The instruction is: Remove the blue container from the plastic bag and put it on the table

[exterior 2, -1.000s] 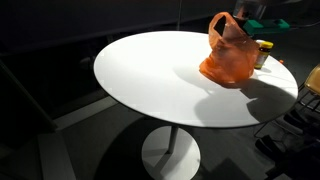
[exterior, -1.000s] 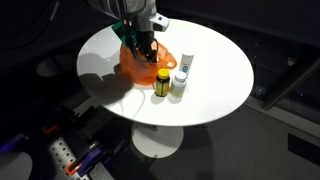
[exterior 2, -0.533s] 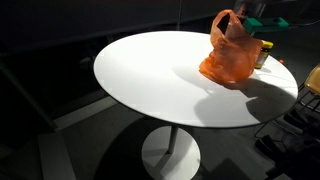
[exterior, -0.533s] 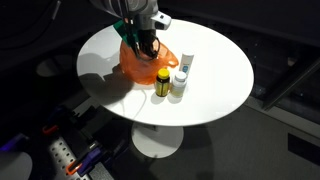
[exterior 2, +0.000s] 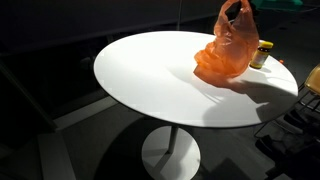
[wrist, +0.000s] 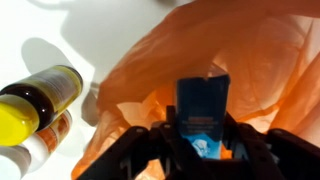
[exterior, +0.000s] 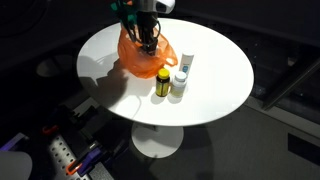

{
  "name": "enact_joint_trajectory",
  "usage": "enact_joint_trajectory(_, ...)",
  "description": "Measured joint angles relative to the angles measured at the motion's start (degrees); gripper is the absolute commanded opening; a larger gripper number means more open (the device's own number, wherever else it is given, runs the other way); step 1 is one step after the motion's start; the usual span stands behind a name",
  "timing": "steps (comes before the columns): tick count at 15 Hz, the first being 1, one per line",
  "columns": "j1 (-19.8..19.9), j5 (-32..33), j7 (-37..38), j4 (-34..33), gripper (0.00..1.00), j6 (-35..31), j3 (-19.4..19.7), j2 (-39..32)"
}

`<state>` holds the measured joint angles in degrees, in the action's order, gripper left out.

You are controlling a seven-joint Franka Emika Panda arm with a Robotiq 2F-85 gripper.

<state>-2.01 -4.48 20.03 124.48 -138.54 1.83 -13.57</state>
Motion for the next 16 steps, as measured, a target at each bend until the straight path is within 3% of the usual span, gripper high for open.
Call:
enact_joint_trajectory(8,2.39,-2.91,-2.25,-2.85,0.18,12.37,0.32,6.22)
enact_joint_trajectory(16,3.42,-2.09,-2.98,-3.68,0.18,12.97,1.45,6.68)
